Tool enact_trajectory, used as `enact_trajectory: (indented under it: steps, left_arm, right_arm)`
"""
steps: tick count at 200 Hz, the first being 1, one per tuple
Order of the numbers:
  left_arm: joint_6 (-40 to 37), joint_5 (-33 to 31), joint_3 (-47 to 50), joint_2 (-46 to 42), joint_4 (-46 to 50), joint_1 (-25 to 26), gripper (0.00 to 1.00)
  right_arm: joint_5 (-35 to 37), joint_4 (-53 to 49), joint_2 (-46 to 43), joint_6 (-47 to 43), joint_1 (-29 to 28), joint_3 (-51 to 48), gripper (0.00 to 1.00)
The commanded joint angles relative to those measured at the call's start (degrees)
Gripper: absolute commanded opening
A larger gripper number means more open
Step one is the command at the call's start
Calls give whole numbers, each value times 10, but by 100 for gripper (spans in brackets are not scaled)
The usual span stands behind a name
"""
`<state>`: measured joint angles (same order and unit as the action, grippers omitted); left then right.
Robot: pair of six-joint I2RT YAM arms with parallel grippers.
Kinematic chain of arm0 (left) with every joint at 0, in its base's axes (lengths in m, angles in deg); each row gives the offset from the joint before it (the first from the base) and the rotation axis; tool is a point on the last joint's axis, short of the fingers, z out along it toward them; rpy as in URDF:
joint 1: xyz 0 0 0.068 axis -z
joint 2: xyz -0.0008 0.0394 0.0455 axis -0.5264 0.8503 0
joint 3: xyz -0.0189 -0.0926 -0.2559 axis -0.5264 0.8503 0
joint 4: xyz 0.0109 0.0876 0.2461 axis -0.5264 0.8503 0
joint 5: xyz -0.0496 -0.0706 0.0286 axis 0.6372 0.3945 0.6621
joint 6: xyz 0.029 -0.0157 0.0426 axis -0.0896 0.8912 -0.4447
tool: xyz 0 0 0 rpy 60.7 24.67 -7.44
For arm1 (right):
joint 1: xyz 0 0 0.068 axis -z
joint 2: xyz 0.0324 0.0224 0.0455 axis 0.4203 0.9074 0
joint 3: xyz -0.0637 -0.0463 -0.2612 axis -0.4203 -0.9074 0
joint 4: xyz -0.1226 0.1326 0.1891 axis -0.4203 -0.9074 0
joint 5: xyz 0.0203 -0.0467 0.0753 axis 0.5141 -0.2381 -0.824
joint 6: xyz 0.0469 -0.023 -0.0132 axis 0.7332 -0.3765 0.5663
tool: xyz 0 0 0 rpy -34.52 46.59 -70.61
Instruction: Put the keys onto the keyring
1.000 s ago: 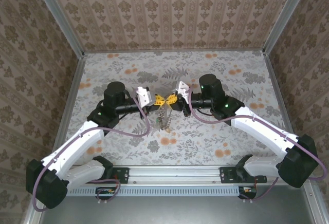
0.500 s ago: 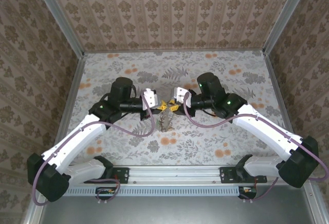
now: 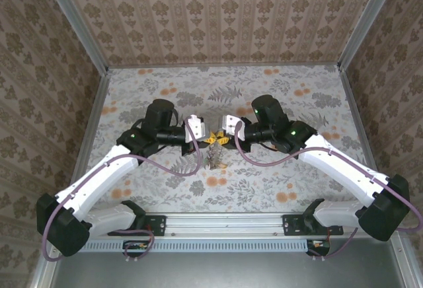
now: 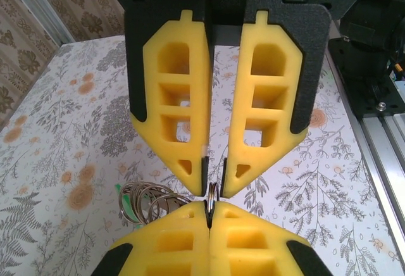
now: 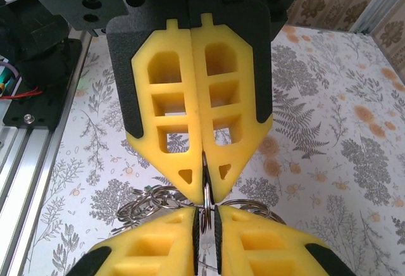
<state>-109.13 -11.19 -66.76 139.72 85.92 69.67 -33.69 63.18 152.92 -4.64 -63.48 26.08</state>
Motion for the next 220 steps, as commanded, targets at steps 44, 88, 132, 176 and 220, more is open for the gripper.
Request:
enact_trajectory:
  steps: [44,88,132,176,220]
  left_arm:
    - [9,7,-26,5,-25,5,0]
    - [17,7,-18,3,-37,4,0]
    - [28,2,14,-18,-53,-18,19]
    - [23,34,13,-8,-55,-29,18]
    - [56,42,23,0,-91,-30,19]
  right_arm:
    - [-13,0,20,17,-6,4,19]
    - [-23,59,12,57,-1,-17,0]
    - [-33,265,-27,199,19,-101,0]
    - [-41,352,-41,265,37,-137,0]
    - [-51,417,-43,312,43,-161,0]
